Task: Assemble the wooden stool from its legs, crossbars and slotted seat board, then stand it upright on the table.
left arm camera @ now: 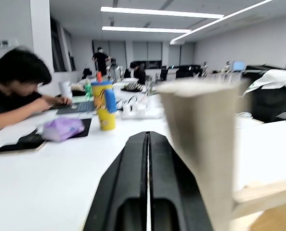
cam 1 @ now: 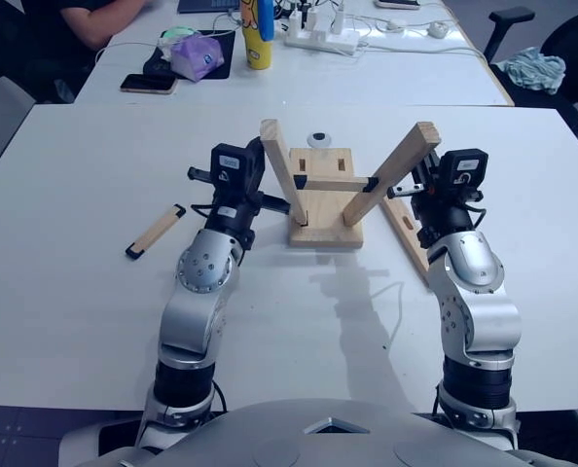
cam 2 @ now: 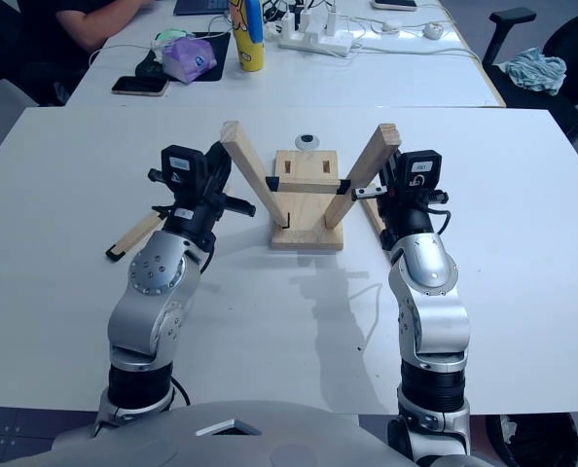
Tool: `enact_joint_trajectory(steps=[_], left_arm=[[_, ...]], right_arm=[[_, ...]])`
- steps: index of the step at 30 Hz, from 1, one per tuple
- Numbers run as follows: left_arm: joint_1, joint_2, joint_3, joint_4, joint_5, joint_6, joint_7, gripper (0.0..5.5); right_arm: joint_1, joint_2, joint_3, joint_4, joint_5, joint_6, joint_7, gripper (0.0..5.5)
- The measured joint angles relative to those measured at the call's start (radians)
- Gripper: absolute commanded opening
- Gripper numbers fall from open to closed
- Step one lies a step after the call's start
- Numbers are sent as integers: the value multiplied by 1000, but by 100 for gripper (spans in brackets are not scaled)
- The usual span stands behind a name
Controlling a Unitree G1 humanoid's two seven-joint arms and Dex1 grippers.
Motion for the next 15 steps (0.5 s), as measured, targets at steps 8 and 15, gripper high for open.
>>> enact_joint_trajectory(steps=[8, 15], left_arm=[[39, 27, 199, -44, 105, -30, 172, 2], [-10, 26, -98, 42, 33, 30, -49, 2]], right_arm=[[-16, 5, -134, 26, -13, -2, -79, 0], [-28, -51, 87, 21, -67, 22, 23, 0]])
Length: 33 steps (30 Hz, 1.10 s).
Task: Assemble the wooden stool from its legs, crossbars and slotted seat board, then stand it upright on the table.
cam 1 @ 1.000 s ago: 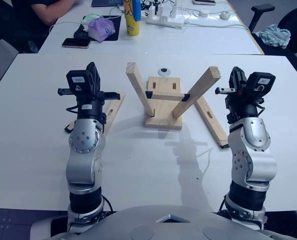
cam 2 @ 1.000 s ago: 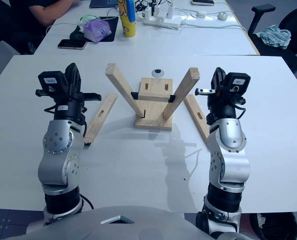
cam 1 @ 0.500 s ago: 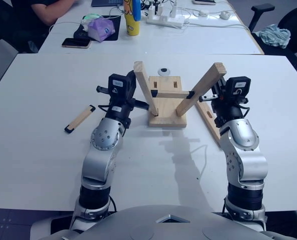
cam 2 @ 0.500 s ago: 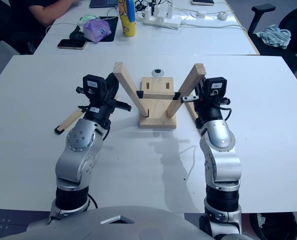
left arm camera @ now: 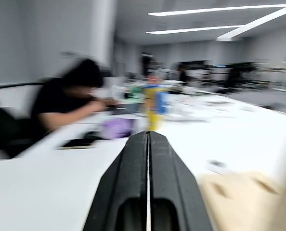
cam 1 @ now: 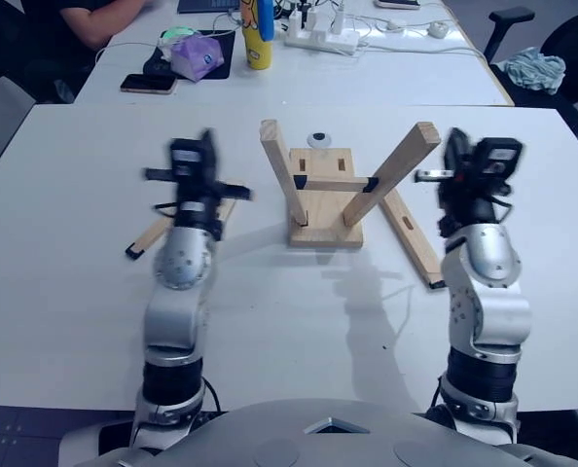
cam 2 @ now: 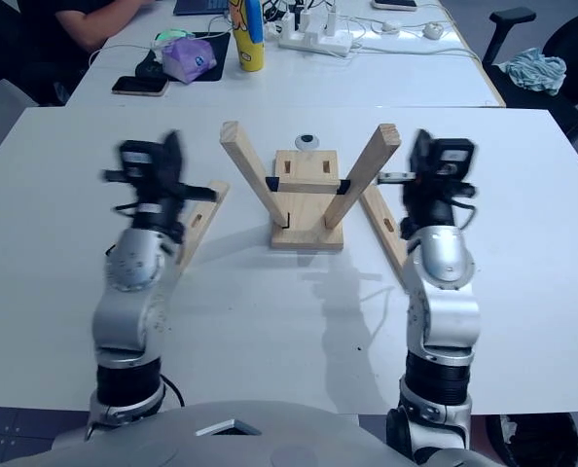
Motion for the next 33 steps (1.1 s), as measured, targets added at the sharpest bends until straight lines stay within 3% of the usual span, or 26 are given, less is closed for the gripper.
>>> enact_joint_trajectory(steps=[5, 11, 16, 24, 33], left_arm=[[21, 79, -121, 38, -7, 224, -109, 2], [73, 137, -80, 33, 42, 328, -69, 2], [115, 141, -109, 34, 33, 339, -84, 2], [123, 83, -16, 18, -45, 90, -86, 2], [147, 97, 68, 18, -87, -77, -113, 2]], right_arm=[[86, -57, 101, 56, -25, 174, 61, 0], [87, -64, 65, 63, -28, 184, 72, 0], [136, -93, 123, 102, 4, 218, 180, 0], [145, -41, 172, 196, 99, -17, 318, 0], [65, 135, 191, 522, 40, -278, 183, 0]])
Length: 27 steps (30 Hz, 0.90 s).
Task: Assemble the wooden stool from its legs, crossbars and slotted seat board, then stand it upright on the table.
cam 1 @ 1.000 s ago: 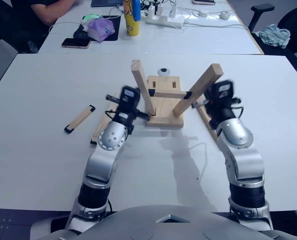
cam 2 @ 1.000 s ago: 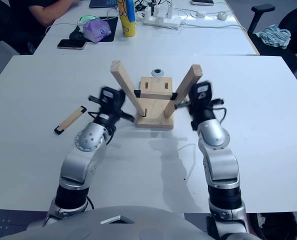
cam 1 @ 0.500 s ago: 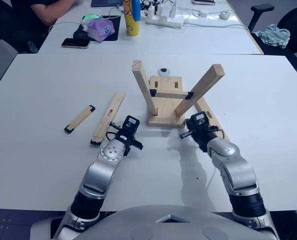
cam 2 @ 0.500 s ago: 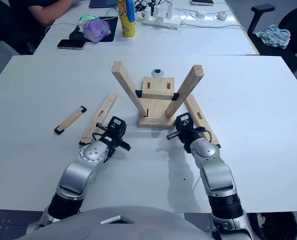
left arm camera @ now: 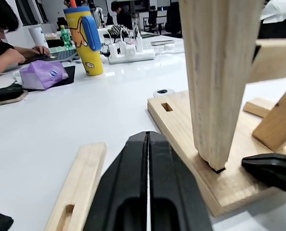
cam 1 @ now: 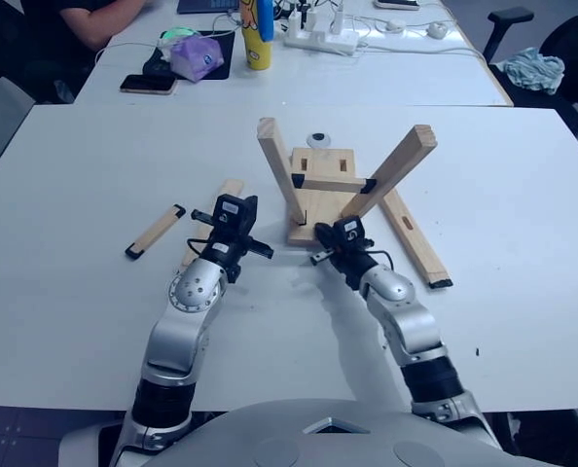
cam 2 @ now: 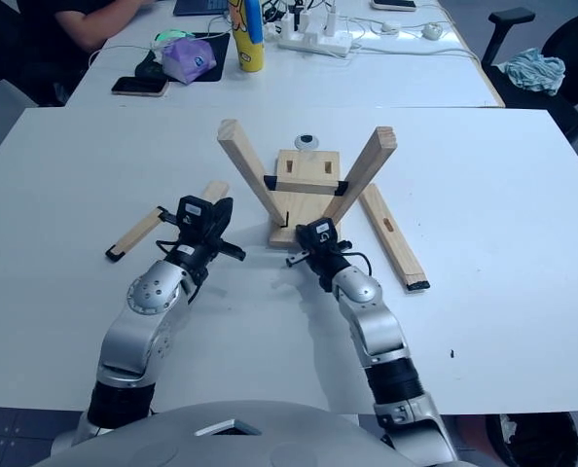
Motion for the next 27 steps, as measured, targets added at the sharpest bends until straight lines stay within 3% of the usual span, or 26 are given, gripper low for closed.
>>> enact_joint_trajectory(steps=[5, 9, 17, 22, 27], left_arm=[[-82, -18, 171, -41, -116, -87, 9, 2], [-322, 34, 324, -51, -252, -68, -7, 2], [-739, 41, 417, -60, -590, 91, 0, 2], [-864, 78, 438, -47, -617, 90, 20, 2], [-877, 99, 315, 60, -571, 184, 26, 2]], right_arm=[[2, 13, 22, 40, -58, -51, -48, 0], [-6, 16, 27, 59, -78, -67, -74, 0], [-58, 22, 30, 135, -96, -109, -87, 0], [-75, 22, 31, 159, -115, -124, -87, 0], [-87, 22, 31, 177, -119, -127, -87, 0]])
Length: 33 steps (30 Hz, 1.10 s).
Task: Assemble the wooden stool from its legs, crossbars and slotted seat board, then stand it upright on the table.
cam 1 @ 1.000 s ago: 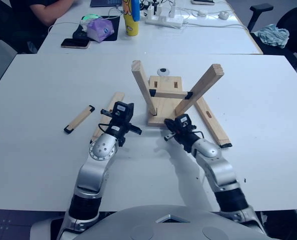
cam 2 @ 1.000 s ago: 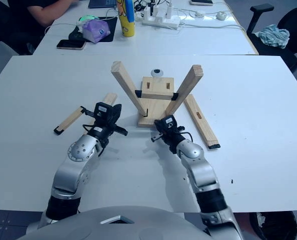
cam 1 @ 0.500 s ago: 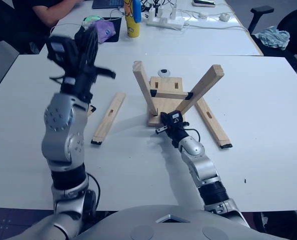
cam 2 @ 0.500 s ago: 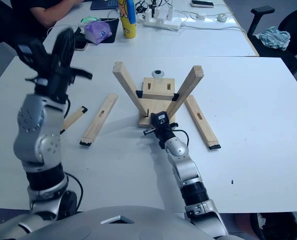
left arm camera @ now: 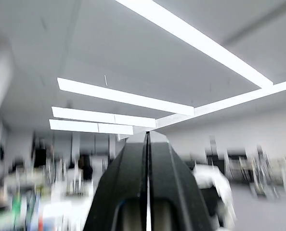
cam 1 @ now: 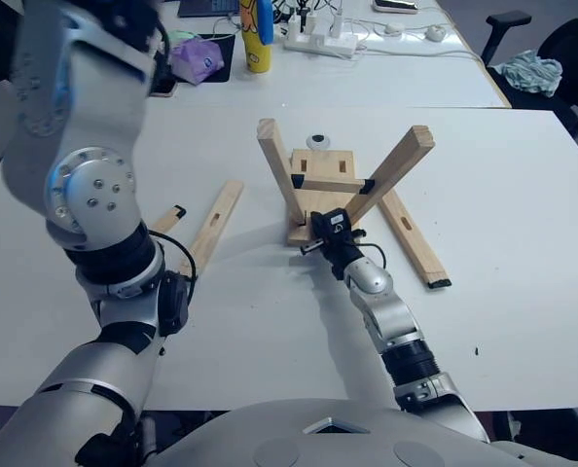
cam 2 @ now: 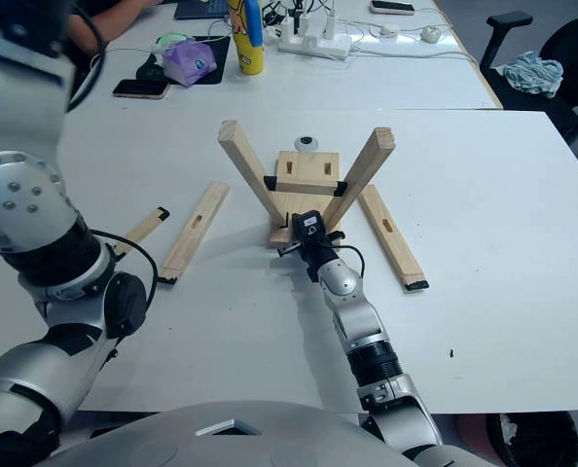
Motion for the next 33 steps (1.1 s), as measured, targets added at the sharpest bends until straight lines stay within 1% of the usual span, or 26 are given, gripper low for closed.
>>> enact_joint_trajectory(steps=[2, 3, 4, 7, 10, 13, 16, 20, 24, 27, 31, 33], left_arm=[[158, -8, -178, 99, 23, 124, -22, 2], [214, -26, -222, 93, 28, 124, -28, 2], [221, -19, -255, 77, 36, 129, -28, 2], [255, -18, -295, 23, 45, 133, -18, 2], [269, -45, -306, 10, 62, 145, 18, 2], [260, -77, -290, 28, 106, 135, 63, 2], [262, -86, -265, 42, 162, 81, 95, 2], [265, -74, -169, 16, 278, -122, 145, 2], [294, -62, -103, -18, 329, -213, 165, 2], [395, -20, -78, -28, 352, -199, 146, 2], [594, 63, -44, -33, 360, -130, 71, 2], [665, 89, -13, -51, 355, -150, 29, 2]], right_arm=[[-12, 0, 5, 11, -1, -4, 2, 0], [-15, -1, 5, 16, -3, -11, 2, 0], [-23, -5, 3, 27, -12, -8, 1, 0], [-23, -8, 3, 36, -18, -7, 0, 0], [-27, -8, 4, 56, -18, -2, 2, 0], [-31, -8, 5, 66, -19, -1, 5, 0], [-33, -8, 4, 67, -23, -1, 9, 0], [-26, -7, -8, 72, -19, -33, 12, 0], [34, -12, -53, 32, 39, -118, 55, 0], [109, -47, -81, -58, 78, -134, 105, 0], [214, -130, -88, -287, 139, -92, 209, 0], [246, -169, -108, -349, 163, -62, 241, 0]])
